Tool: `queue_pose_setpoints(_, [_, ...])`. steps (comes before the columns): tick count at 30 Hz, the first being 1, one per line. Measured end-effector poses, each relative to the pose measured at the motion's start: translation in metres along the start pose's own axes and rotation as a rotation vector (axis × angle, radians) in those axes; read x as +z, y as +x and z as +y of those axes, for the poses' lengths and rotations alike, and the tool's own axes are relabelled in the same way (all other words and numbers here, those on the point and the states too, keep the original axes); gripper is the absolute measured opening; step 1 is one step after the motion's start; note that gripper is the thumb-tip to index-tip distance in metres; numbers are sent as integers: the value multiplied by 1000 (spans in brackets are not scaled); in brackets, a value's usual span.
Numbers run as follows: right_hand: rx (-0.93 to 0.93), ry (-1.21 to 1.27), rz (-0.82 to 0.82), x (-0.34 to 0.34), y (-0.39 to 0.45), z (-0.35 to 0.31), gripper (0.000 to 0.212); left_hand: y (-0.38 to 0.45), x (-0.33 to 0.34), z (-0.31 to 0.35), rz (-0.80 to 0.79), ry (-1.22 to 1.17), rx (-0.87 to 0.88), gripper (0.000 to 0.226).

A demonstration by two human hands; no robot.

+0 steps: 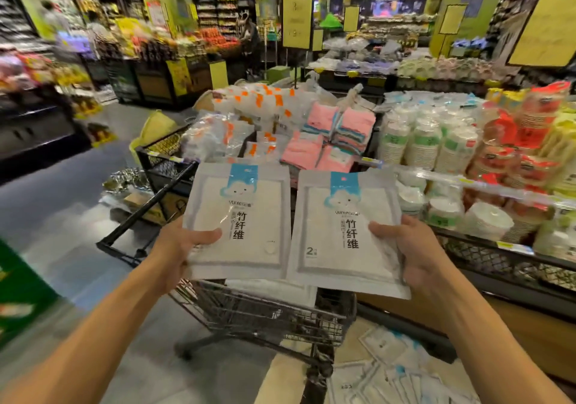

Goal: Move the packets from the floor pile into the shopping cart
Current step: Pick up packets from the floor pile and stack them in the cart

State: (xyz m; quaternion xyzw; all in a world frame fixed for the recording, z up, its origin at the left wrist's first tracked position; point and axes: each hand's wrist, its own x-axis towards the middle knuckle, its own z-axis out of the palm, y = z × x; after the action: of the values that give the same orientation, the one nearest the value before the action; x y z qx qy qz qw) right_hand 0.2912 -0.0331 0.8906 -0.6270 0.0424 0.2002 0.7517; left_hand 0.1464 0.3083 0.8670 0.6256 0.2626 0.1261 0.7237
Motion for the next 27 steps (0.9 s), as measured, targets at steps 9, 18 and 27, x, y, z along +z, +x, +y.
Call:
queue_pose_setpoints(9, [0, -19, 57, 92, 42, 28, 30, 68, -79, 2, -23, 33, 1, 44])
queue_pose_setpoints(18, [26, -3, 177, 127, 100, 61, 27, 164, -99, -30, -64, 32, -124, 43])
queue_pose_setpoints(27, [159, -18, 206, 105, 226, 115, 30, 263, -82, -89, 25, 117, -228, 33])
